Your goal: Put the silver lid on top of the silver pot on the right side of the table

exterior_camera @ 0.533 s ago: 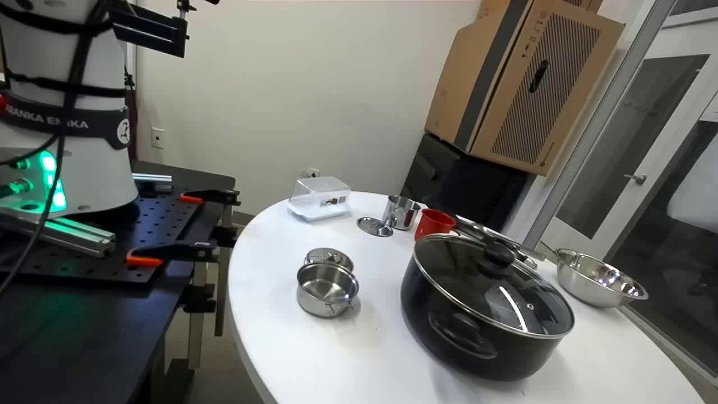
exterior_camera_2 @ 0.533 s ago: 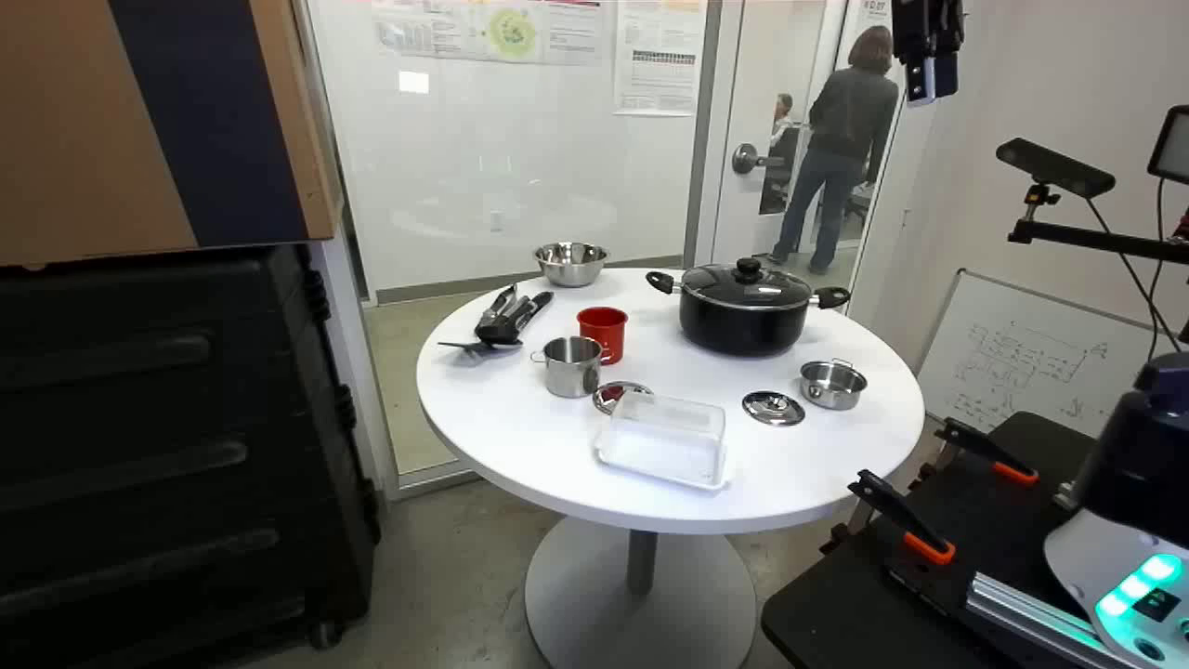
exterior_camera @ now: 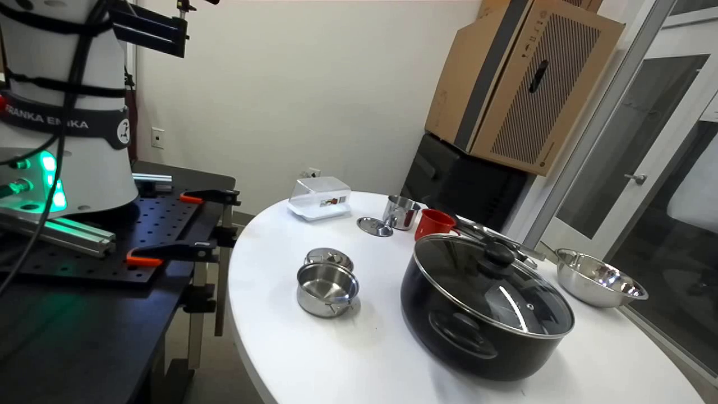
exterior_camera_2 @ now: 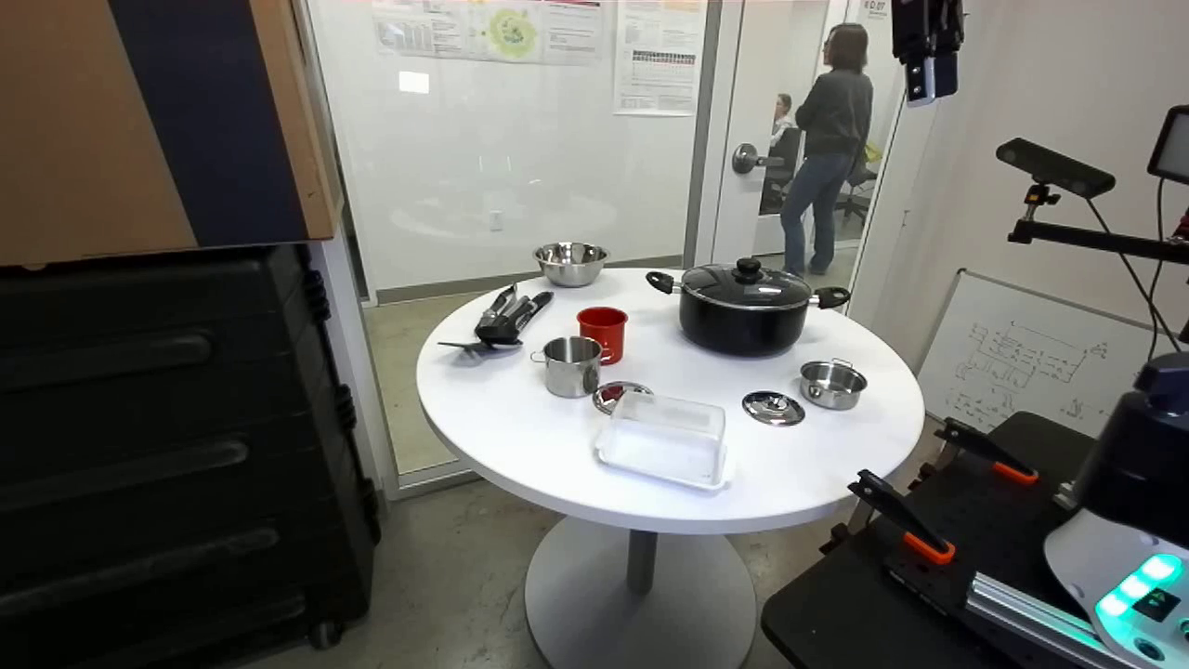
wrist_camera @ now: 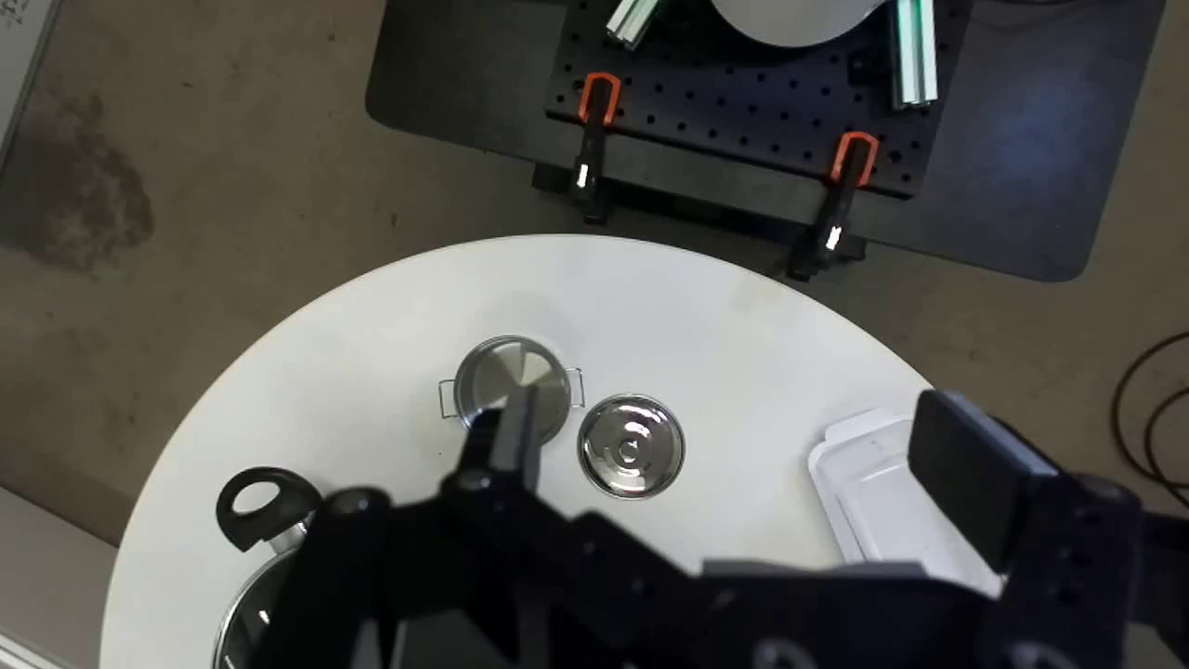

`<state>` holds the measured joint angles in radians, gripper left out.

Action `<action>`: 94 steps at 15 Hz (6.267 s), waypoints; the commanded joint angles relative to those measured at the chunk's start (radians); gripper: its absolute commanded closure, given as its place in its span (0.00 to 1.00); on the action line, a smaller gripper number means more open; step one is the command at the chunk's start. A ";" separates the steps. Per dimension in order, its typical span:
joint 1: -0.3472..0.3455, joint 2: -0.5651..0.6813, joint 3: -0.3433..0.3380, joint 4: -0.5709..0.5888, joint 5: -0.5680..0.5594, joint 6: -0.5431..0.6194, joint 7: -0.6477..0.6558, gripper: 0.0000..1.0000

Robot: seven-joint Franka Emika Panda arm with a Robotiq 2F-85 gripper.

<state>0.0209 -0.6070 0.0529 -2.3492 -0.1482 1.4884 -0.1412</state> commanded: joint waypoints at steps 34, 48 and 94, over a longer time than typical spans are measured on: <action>-0.117 0.374 -0.059 -0.318 0.209 0.895 0.546 0.00; -0.100 0.707 -0.076 -0.385 0.211 1.366 0.774 0.00; -0.011 1.016 -0.104 -0.206 0.429 1.448 0.696 0.96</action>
<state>-0.0002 0.3832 -0.0498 -2.5673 0.2431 2.9155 0.5805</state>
